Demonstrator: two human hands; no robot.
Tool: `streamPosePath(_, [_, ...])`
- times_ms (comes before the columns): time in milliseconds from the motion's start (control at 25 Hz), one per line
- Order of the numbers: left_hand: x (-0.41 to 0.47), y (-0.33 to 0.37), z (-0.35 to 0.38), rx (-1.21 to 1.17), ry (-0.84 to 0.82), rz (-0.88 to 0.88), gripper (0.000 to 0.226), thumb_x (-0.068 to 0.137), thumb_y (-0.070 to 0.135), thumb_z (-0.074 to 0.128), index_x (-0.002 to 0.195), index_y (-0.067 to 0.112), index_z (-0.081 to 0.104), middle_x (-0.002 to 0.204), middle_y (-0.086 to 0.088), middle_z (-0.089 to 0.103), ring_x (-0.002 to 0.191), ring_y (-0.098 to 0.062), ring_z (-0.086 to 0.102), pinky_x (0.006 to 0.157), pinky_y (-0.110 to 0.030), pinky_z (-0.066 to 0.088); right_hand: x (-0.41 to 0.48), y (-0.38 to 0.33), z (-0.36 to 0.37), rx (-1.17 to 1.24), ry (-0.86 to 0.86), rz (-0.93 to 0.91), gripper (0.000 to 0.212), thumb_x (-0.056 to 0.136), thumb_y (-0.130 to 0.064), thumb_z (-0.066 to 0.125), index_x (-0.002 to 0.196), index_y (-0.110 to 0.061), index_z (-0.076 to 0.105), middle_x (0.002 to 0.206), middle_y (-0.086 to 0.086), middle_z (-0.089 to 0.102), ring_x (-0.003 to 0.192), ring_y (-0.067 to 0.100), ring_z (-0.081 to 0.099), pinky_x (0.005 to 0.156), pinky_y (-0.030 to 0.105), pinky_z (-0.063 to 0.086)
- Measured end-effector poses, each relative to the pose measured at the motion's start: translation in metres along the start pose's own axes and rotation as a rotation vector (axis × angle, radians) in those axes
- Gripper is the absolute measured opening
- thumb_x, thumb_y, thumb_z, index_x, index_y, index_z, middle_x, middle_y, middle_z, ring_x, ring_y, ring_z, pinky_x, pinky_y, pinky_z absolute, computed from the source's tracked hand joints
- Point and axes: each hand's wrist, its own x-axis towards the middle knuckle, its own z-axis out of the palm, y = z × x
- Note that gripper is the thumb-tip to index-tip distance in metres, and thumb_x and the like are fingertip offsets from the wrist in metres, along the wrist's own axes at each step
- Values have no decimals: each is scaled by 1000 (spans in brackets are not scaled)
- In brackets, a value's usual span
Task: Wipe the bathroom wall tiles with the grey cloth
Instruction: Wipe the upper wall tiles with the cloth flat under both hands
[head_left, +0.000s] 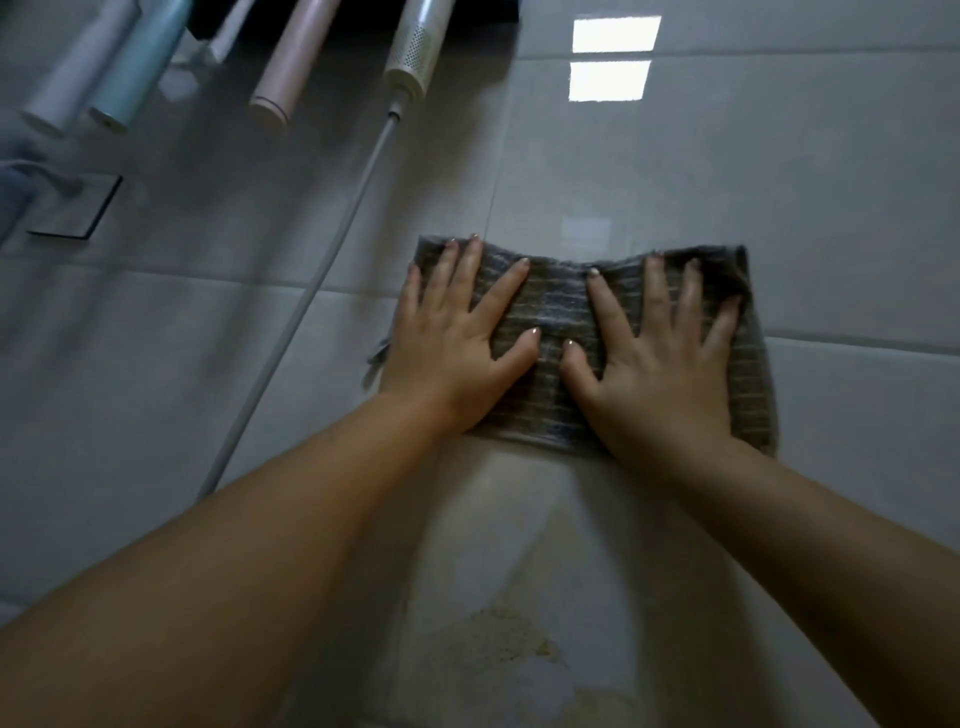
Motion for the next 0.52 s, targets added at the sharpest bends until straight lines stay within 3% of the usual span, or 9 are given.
streamPosePath(240, [-119, -9, 17, -23, 12, 52, 71, 92, 61, 26, 156, 33, 14, 166, -4, 0, 152, -19, -7, 122, -50, -1, -97, -18, 26, 15, 69, -252, 72, 87, -56, 33, 148, -18, 37, 158, 18, 23, 145, 40, 19, 113, 65, 10])
streamPosePath(520, [-40, -16, 5, 12, 1, -55, 78, 86, 65, 12, 156, 33, 9, 166, -3, -3, 152, -16, -10, 122, -48, -7, -27, -26, 18, -24, 108, -105, 77, 88, -59, 18, 153, -19, 25, 161, 14, 13, 148, 35, 6, 115, 56, -6])
